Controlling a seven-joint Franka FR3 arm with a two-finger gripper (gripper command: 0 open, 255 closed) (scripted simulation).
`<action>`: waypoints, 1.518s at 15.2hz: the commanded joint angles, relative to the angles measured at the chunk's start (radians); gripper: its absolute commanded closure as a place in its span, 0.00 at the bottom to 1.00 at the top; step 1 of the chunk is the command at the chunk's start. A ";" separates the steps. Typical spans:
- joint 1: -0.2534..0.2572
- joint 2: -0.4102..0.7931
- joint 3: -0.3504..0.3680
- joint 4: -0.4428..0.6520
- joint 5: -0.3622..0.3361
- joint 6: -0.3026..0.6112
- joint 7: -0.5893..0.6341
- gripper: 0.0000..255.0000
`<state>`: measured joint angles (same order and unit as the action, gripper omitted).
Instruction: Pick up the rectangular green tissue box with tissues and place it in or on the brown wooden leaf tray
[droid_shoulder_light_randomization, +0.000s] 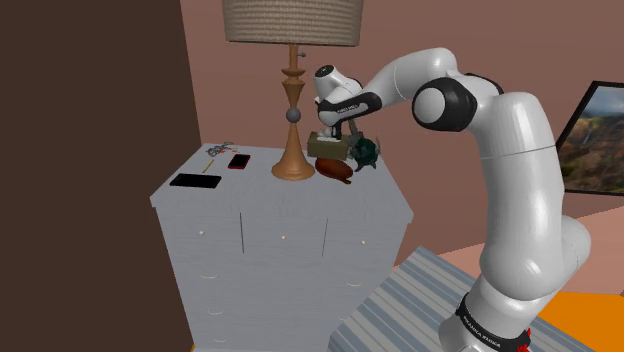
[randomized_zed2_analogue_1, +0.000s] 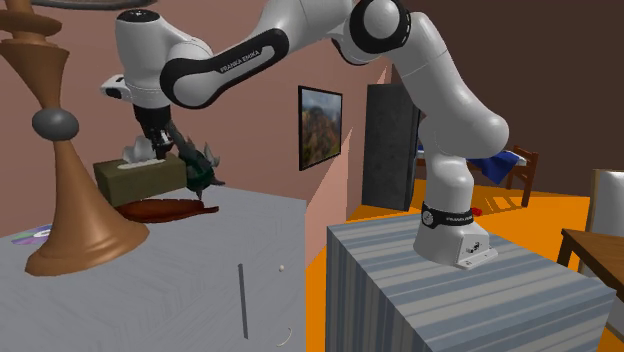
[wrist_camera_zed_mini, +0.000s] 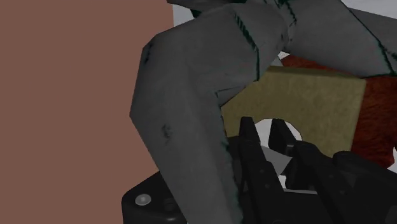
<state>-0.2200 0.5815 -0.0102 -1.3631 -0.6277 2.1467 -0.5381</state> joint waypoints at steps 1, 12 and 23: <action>-0.004 0.039 -0.016 0.019 0.007 -0.086 -0.007 1.00; 0.022 0.024 -0.036 0.020 0.025 -0.103 -0.015 0.00; 0.047 -0.014 -0.027 0.037 0.032 -0.166 -0.020 0.00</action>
